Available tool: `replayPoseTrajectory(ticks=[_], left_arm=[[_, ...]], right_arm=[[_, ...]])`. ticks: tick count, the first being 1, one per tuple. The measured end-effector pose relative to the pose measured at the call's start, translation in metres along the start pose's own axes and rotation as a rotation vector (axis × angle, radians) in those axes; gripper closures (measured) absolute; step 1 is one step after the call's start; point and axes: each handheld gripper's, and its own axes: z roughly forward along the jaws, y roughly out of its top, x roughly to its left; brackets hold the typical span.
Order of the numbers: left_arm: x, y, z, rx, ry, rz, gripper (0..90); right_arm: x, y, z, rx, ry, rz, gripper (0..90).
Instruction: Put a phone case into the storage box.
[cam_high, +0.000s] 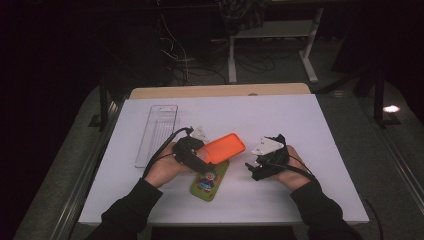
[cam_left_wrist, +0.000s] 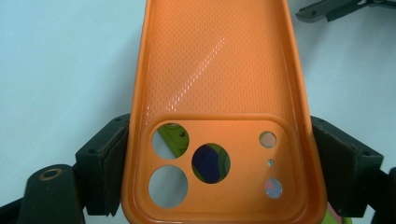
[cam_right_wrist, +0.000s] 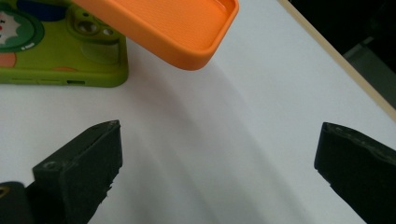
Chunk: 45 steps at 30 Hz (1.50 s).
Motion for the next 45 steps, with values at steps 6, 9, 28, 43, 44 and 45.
replayPoseTrajectory(ticks=[6, 9, 28, 43, 44, 45], left_arm=[[0.0, 0.0, 0.001, 0.0, -0.002, 0.0, 16.5], [0.0, 0.0, 0.001, 0.003, -0.003, 0.003, 16.5], [-0.001, 0.0, 0.003, -0.021, -0.008, -0.021, 16.5], [0.0, 0.0, 0.002, -0.009, -0.01, -0.006, 16.5], [0.0, 0.0, 0.002, -0.009, -0.011, -0.013, 16.6], [-0.001, 0.0, 0.002, -0.009, -0.011, -0.016, 16.5]], right_arm=[[0.004, 0.001, 0.0, -0.007, -0.041, -0.105, 0.1], [0.007, 0.002, -0.001, -0.012, -0.062, -0.15, 0.1], [0.028, 0.005, 0.003, 0.013, -0.214, -0.514, 0.1], [0.045, 0.008, 0.004, -0.007, -0.359, -0.734, 0.4], [0.046, 0.008, 0.004, -0.011, -0.365, -0.739, 0.4], [0.047, 0.009, 0.004, -0.013, -0.37, -0.751, 0.4]])
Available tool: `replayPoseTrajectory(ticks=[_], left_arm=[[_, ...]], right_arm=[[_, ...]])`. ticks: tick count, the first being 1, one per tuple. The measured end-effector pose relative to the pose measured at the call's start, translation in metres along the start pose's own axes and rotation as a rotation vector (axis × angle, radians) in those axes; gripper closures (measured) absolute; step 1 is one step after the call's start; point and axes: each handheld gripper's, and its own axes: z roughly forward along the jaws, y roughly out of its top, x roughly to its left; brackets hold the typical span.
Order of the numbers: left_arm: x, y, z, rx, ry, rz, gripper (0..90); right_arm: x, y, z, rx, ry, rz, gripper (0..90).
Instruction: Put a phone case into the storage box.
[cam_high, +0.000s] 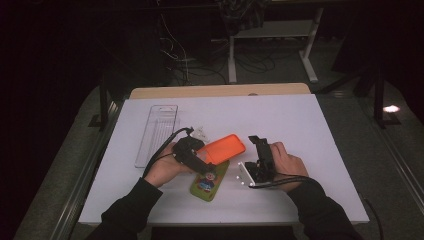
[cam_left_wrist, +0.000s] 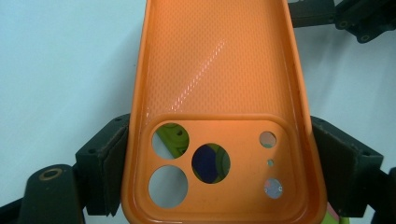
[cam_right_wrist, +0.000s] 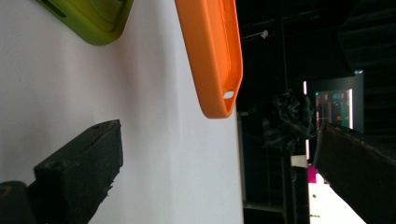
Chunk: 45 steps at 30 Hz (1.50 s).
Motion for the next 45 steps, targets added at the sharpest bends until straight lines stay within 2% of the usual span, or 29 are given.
replayPoseTrajectory(ticks=[2, 3, 4, 10, 14, 15, 16, 19, 21, 24, 26, 30, 38, 45], left_arm=[[0.001, 0.0, -0.001, 0.019, 0.001, 0.021, 16.5], [0.001, 0.0, -0.001, 0.015, -0.002, 0.013, 16.5], [0.0, 0.0, -0.001, 0.013, -0.003, 0.01, 16.5], [0.001, 0.001, -0.003, 0.018, 0.001, 0.024, 16.5], [0.001, 0.001, -0.003, 0.007, 0.004, 0.013, 16.5], [0.003, 0.001, -0.004, 0.02, 0.0, 0.024, 16.6], [0.003, 0.001, -0.003, 0.015, 0.002, 0.02, 16.6], [0.003, 0.001, -0.004, 0.015, 0.003, 0.018, 16.6], [0.004, 0.001, -0.004, 0.016, 0.004, 0.019, 16.5], [0.004, 0.001, -0.004, 0.016, 0.003, 0.02, 16.5], [0.004, 0.001, -0.004, 0.016, 0.003, 0.021, 16.5], [0.004, 0.0, -0.004, 0.013, 0.0, 0.014, 16.6], [0.003, 0.001, -0.003, 0.019, -0.001, 0.024, 16.5], [0.003, 0.001, -0.003, 0.018, 0.005, 0.025, 16.5]], right_arm=[[0.001, 0.002, 0.0, 0.001, -0.013, -0.014, 0.5], [0.002, 0.003, 0.0, -0.002, -0.016, -0.016, 1.0], [0.0, 0.003, 0.001, -0.014, -0.013, -0.065, 2.3], [0.003, 0.011, 0.006, -0.045, -0.034, -0.099, 5.3], [0.004, 0.016, 0.009, -0.055, -0.038, -0.097, 8.1], [0.004, 0.017, 0.01, -0.058, -0.042, -0.1, 9.0], [0.003, 0.02, 0.011, -0.069, -0.056, -0.118, 10.5], [0.004, 0.025, 0.013, -0.079, -0.068, -0.127, 13.1], [0.006, 0.029, 0.014, -0.083, -0.076, -0.115, 15.0], [0.008, 0.033, 0.016, -0.092, -0.092, -0.119, 20.4], [0.01, 0.035, 0.016, -0.084, -0.078, -0.124, 24.0], [0.014, 0.037, 0.014, -0.078, -0.081, -0.145, 32.3], [0.019, 0.042, 0.012, -0.079, -0.069, -0.143, 49.9], [0.017, 0.042, 0.01, -0.09, -0.065, -0.146, 63.5]])
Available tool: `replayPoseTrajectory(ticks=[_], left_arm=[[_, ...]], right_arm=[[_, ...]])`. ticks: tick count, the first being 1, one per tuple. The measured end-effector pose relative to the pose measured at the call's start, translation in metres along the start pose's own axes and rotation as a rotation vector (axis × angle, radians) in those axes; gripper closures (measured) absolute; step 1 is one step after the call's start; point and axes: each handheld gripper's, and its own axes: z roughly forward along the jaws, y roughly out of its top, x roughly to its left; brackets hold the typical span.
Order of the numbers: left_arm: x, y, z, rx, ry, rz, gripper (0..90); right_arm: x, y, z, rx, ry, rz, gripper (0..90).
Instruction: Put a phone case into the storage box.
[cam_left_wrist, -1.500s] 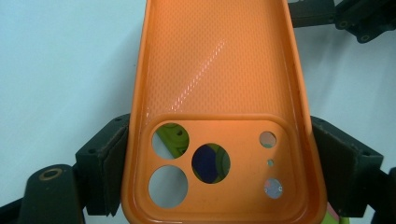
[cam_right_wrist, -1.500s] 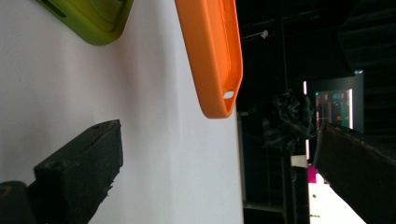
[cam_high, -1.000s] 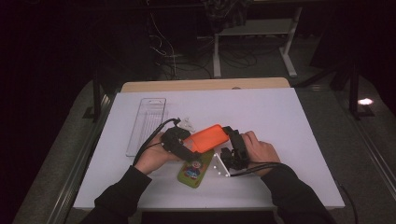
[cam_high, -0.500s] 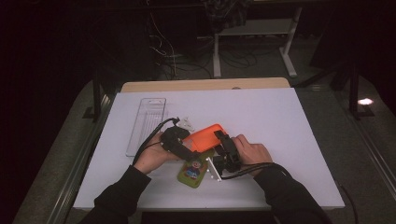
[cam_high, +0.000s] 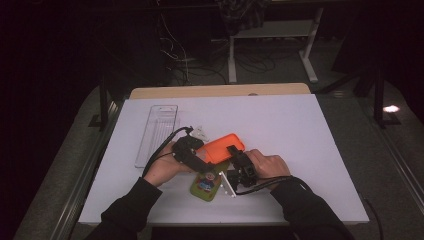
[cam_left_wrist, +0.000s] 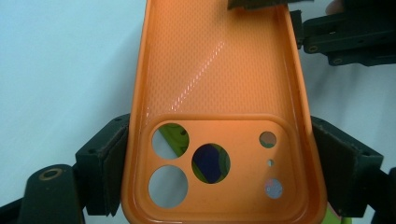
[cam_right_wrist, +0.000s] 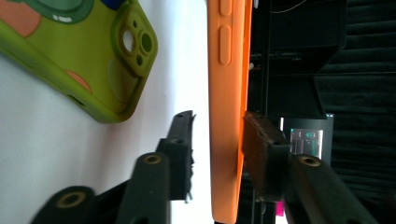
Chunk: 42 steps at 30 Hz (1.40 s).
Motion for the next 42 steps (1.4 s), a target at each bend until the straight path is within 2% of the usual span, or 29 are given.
replayPoseTrajectory(ticks=[9, 11, 17, 18, 20, 21, 23, 24, 25, 26, 30, 32, 33, 36, 38, 40, 42], left_arm=[[-0.001, 0.001, 0.001, 0.005, -0.004, 0.007, 16.5], [-0.002, 0.001, 0.001, 0.006, -0.003, 0.007, 16.4], [-0.002, 0.0, 0.002, 0.0, -0.006, 0.011, 15.8], [-0.003, 0.0, 0.003, -0.017, -0.007, -0.005, 15.6], [-0.004, 0.0, 0.002, -0.022, -0.002, -0.001, 15.1], [-0.003, -0.001, 0.002, -0.017, -0.002, 0.014, 14.6], [-0.005, -0.001, 0.003, -0.03, 0.002, -0.006, 9.6], [-0.003, 0.0, 0.002, -0.011, 0.009, 0.018, 6.9], [-0.004, 0.0, 0.003, -0.029, 0.007, -0.008, 3.9], [-0.002, 0.0, 0.001, -0.013, 0.005, 0.008, 0.7], [-0.001, -0.002, -0.002, -0.042, 0.002, -0.003, 0.0], [0.001, -0.002, -0.005, -0.036, -0.001, 0.012, 0.0], [0.0, -0.003, -0.005, -0.06, 0.0, -0.011, 0.0], [0.002, -0.004, -0.008, -0.051, -0.006, 0.013, 0.0], [0.001, -0.006, -0.007, -0.075, -0.008, -0.009, 0.0], [0.004, -0.007, -0.01, -0.047, -0.004, 0.027, 0.0], [0.004, -0.008, -0.01, -0.049, -0.005, 0.016, 0.0]], right_arm=[[0.0, 0.001, -0.002, -0.007, 0.01, -0.02, 76.5], [-0.001, 0.001, -0.001, -0.008, 0.012, -0.036, 77.3], [0.002, 0.002, -0.002, 0.0, -0.002, -0.041, 78.2], [0.002, 0.002, -0.003, 0.0, -0.009, -0.045, 78.3], [0.002, 0.002, -0.003, -0.001, -0.012, -0.05, 78.5], [0.002, 0.003, -0.004, -0.002, -0.016, -0.055, 78.5], [0.002, 0.003, -0.005, -0.006, -0.02, -0.053, 78.5], [0.002, 0.003, -0.005, -0.006, -0.024, -0.054, 78.5], [0.002, 0.003, -0.005, -0.006, -0.024, -0.054, 78.5], [0.001, 0.003, -0.005, -0.005, -0.026, -0.055, 78.5], [0.0, -0.002, -0.005, 0.006, -0.029, -0.054, 78.5], [-0.001, -0.004, -0.005, 0.013, -0.027, -0.047, 78.5], [-0.002, -0.006, -0.005, 0.018, -0.028, -0.047, 78.5], [-0.003, -0.01, -0.005, 0.027, -0.028, -0.036, 78.4], [-0.004, -0.013, -0.005, 0.035, -0.026, -0.023, 78.4], [-0.005, -0.016, -0.005, 0.04, -0.029, -0.011, 78.4], [-0.006, -0.02, -0.005, 0.047, -0.011, -0.001, 78.4]])
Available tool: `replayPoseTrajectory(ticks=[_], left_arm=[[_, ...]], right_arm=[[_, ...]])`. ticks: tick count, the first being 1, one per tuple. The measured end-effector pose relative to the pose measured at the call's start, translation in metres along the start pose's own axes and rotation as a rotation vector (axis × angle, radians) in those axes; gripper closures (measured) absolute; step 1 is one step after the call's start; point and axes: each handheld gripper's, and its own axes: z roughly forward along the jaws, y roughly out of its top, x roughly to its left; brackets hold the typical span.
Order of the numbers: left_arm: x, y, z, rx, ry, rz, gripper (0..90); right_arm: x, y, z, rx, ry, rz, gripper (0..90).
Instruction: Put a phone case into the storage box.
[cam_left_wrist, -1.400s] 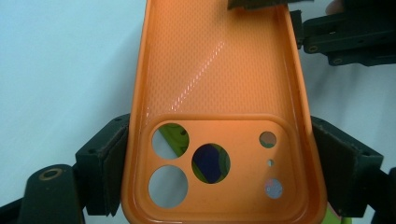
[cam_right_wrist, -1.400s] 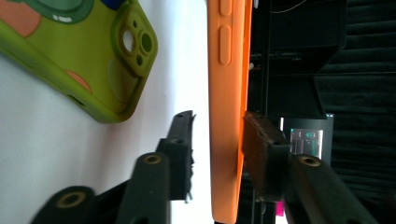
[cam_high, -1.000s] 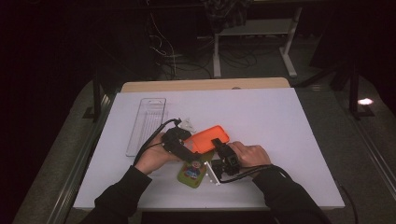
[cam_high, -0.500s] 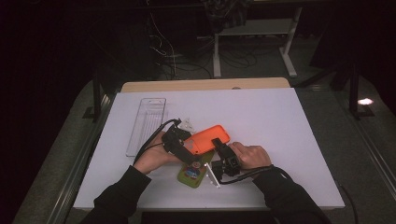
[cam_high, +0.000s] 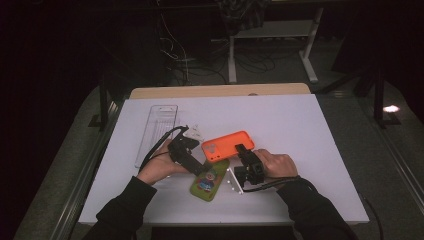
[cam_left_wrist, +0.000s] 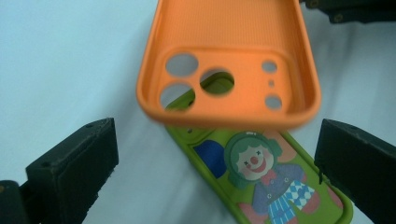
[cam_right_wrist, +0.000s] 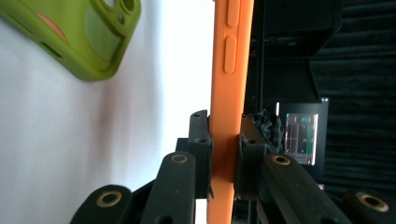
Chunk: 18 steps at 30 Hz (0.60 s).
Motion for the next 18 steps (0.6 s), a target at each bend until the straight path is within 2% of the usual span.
replayPoseTrajectory(ticks=[1, 2, 3, 4, 6, 7, 8, 10, 11, 13, 15, 17, 18], left_arm=[[-0.001, 0.0, 0.001, -0.015, -0.001, -0.018, 0.0], [0.0, -0.001, 0.0, -0.009, -0.001, -0.009, 0.0], [0.001, -0.001, -0.001, 0.001, 0.004, 0.017, 0.0], [0.0, -0.001, 0.0, -0.002, 0.003, -0.002, 0.0], [0.001, -0.001, 0.0, 0.003, 0.002, -0.002, 0.0], [0.001, -0.001, 0.0, 0.004, 0.001, -0.002, 0.0], [0.002, -0.001, 0.0, 0.009, 0.0, 0.007, 0.0], [0.002, -0.002, 0.0, 0.012, 0.003, 0.016, 0.0], [0.001, -0.002, 0.0, 0.012, 0.002, -0.001, 0.0], [0.001, -0.002, 0.001, 0.007, 0.0, -0.01, 0.0], [0.001, -0.002, 0.002, 0.0, -0.004, -0.02, 0.0], [0.0, -0.002, 0.002, -0.003, -0.003, -0.027, 0.0], [0.001, -0.002, 0.002, -0.005, -0.001, -0.012, 0.0]], right_arm=[[-0.001, -0.002, 0.0, 0.002, 0.005, 0.014, 78.4], [-0.002, -0.003, 0.0, 0.004, 0.007, 0.027, 78.4], [-0.003, -0.005, 0.0, 0.003, 0.01, 0.044, 78.4], [-0.005, -0.006, 0.0, 0.005, 0.012, 0.054, 78.4], [-0.006, -0.009, 0.001, -0.007, 0.023, 0.082, 78.4], [-0.007, -0.01, 0.0, 0.009, 0.023, 0.125, 78.4], [-0.008, -0.011, 0.0, 0.011, 0.034, 0.137, 78.4], [-0.011, -0.013, 0.0, 0.008, 0.054, 0.191, 78.4], [-0.012, -0.015, 0.001, 0.001, 0.063, 0.191, 78.4], [-0.015, -0.017, 0.001, 0.001, 0.084, 0.225, 78.4], [-0.016, -0.019, 0.001, 0.004, 0.095, 0.281, 78.4], [-0.019, -0.021, 0.001, -0.001, 0.116, 0.302, 78.4], [-0.021, -0.022, 0.002, -0.006, 0.132, 0.318, 78.4]])
